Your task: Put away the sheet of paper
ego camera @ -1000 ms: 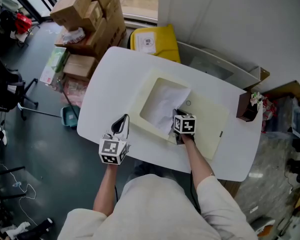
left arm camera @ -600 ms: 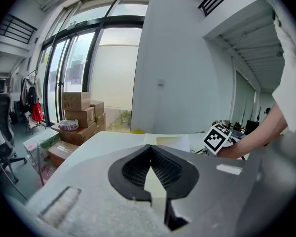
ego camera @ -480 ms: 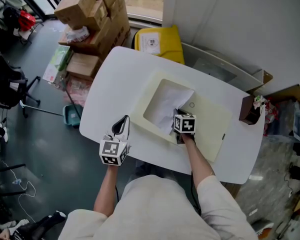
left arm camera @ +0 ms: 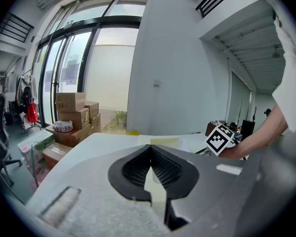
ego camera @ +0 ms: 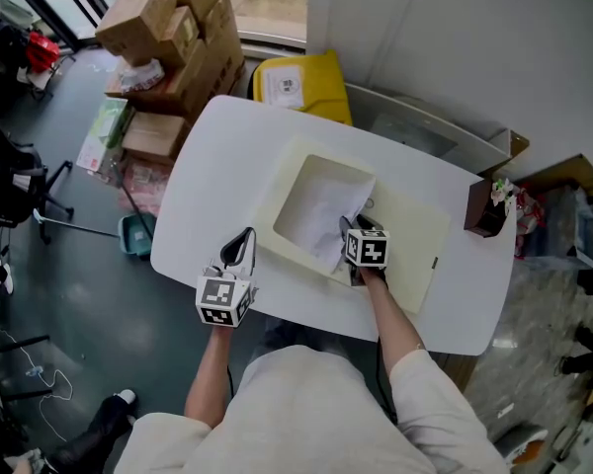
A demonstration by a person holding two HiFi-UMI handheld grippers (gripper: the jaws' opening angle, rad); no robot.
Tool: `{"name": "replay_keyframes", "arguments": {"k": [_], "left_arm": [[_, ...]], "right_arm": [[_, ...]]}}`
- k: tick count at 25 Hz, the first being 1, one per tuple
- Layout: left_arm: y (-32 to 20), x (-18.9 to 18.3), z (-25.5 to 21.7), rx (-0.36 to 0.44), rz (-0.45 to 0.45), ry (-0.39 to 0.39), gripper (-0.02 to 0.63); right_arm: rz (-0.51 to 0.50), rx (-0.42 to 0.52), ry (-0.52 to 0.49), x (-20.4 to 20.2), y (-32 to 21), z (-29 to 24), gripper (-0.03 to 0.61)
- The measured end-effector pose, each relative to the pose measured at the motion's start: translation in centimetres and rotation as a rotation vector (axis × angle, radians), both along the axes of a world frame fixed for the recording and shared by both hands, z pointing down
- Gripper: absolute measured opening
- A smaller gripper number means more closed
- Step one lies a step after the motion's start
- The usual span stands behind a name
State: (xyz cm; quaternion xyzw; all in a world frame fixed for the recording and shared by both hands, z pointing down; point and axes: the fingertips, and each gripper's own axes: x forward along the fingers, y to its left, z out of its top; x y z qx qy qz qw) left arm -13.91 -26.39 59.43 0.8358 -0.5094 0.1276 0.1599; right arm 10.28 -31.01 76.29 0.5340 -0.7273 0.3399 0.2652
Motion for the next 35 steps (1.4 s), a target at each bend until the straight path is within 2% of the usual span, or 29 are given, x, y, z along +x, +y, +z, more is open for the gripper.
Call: {"name": "replay_keyframes", "arguments": {"k": [3, 8, 13, 22, 35], "left_arm": [[0.1, 0.5, -0.2, 0.002, 0.013, 0.0, 0.002], [0.3, 1.3, -0.5, 0.011, 0.033, 0.001, 0.002], [0.3, 2.0, -1.1, 0.023, 0.047, 0.005, 0.002], [-0.3, 3.4, -2.6, 0.062, 0.075, 0.011, 0.002], [-2.1, 4.8, -6.5, 0.157, 0.102, 0.025, 0.002]], "right_arm": [[0.011, 0.008, -0.001, 0.7, 0.6, -0.2, 0.204], [0.023, 0.034, 0.0, 1.5, 1.4, -0.9, 0.201], [0.033, 0.103, 0.02, 2.4, 1.8, -3.0, 0.147], [0.052, 0.294, 0.074, 4.6, 2.3, -9.6, 0.004], [0.052, 0.513, 0.126, 6.4, 4.2, -18.6, 0.0]]}}
